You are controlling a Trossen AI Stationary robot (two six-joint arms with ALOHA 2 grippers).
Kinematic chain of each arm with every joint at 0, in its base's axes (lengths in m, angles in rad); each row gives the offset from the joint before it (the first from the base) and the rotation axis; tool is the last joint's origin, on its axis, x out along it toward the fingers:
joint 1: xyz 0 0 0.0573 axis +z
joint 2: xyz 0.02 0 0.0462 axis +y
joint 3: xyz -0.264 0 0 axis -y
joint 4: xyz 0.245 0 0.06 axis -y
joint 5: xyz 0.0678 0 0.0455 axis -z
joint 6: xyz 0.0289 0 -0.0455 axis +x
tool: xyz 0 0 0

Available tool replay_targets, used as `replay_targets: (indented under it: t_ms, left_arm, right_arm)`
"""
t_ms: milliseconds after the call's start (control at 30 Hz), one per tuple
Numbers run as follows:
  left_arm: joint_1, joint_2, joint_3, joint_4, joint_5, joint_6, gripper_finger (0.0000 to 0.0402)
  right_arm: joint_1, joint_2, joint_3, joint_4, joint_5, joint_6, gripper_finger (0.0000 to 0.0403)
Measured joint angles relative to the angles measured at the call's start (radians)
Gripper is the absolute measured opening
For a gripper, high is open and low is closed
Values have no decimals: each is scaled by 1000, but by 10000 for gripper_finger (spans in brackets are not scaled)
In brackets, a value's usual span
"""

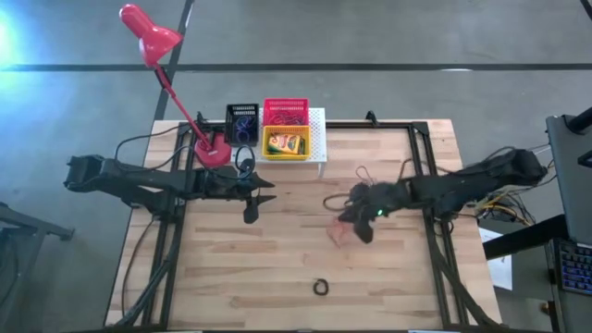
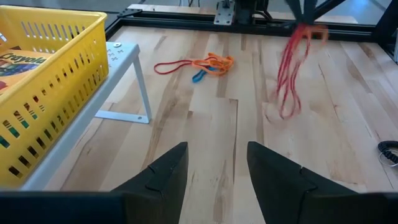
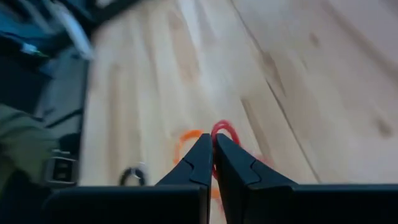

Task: Pick & Place Office Desk Supplies
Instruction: Put the red rubber band into the red bin on the shelf

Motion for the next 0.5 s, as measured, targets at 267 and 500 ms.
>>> replay_targets:
  t_ms: [267, 500]
  left_arm:
    - [0, 0, 0, 0, 0, 0, 171]
    - [0, 0, 0, 0, 0, 0, 171]
  right_arm:
    - [10, 208, -1, -52, 33, 154, 54]
    - [-89, 264, -1, -216, 48, 216, 138]
